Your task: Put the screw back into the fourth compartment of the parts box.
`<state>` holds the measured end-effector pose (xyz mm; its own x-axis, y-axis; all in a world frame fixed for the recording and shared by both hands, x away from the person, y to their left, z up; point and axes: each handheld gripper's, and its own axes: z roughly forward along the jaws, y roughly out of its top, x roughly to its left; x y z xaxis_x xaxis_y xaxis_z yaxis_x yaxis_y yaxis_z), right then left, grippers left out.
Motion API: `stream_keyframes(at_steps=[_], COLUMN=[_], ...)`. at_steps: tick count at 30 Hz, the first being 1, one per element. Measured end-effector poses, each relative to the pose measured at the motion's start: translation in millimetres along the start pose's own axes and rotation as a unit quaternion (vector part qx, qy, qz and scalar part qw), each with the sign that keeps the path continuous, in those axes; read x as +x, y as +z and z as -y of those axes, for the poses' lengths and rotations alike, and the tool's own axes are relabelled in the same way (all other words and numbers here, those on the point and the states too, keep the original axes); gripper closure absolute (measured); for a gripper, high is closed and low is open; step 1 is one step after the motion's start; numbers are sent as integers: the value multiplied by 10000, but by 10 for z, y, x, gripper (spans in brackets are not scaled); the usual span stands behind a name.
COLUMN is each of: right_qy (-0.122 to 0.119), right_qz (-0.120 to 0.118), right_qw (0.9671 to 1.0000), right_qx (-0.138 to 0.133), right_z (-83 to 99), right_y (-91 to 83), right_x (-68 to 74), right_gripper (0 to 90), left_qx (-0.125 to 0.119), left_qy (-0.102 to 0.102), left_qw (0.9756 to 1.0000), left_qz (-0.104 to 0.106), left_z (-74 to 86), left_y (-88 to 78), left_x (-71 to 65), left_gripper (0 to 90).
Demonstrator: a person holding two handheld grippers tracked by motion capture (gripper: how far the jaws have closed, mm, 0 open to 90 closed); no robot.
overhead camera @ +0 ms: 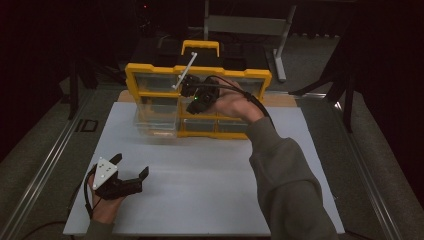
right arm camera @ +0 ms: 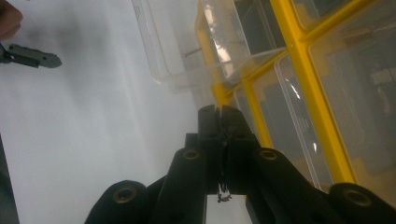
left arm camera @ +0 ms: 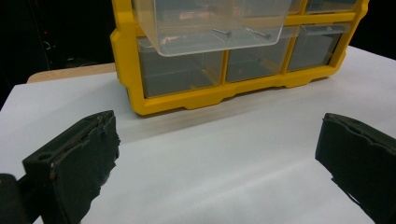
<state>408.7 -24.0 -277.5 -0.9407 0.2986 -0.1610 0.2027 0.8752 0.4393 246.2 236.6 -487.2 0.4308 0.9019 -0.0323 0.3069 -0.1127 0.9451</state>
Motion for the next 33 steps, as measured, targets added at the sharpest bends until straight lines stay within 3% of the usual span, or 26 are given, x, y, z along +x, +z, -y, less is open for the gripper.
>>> stream_keyframes(at_steps=[14,24,33], right_qy=[-8,111,239], right_qz=[-115,3,115], right_qw=[9998,9994,9991], right_qx=[-138,-340,-316], right_z=[-165,-374,-478], right_y=[156,187,292], right_x=[8,24,44], right_gripper=[881,880,876], left_qx=[-3,-9,-18], left_qy=[-8,-14,-25], left_qw=[10000,10000,10000], left_qz=[21,41,41], left_z=[0,-3,-5], left_y=[3,-2,-5], left_x=[-3,-6,2], left_gripper=[2,2,2])
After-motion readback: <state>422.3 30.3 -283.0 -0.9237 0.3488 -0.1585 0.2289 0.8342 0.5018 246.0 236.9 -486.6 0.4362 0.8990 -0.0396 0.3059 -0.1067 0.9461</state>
